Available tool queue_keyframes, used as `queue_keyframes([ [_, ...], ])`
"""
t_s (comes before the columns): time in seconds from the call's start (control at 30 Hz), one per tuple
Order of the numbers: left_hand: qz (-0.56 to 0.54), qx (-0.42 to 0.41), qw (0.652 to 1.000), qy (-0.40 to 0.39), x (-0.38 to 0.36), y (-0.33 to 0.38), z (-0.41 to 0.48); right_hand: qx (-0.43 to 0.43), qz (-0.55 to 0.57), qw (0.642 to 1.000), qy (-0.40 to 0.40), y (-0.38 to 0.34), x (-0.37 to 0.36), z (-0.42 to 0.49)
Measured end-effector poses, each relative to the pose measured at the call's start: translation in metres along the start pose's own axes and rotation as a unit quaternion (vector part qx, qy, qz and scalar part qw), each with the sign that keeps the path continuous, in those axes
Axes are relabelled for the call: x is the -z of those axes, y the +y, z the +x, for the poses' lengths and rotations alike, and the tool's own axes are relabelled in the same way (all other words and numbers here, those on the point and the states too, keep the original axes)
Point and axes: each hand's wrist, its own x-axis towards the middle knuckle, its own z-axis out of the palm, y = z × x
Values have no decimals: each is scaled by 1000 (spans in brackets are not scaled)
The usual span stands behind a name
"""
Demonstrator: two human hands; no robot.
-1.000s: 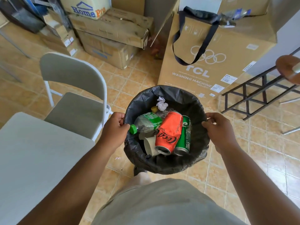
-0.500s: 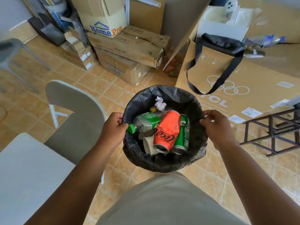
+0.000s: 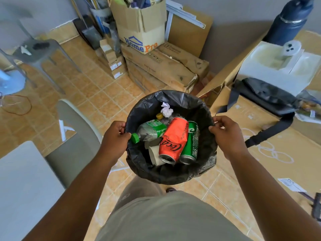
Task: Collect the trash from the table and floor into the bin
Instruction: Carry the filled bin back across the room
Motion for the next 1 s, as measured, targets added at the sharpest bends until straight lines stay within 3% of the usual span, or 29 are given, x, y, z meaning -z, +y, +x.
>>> queue_keyframes([
  [0.2,-19,14,1000,20,-7,18,76,7,2,1000,-23,-29,-32,82],
  [0.67,-63,69,995,30,19,55,317,39,-105,992,-52,-142,-153,304],
  [1.0,-118,115,978,124,85,61,429,112,-109,979,-127,-242,-274,410],
])
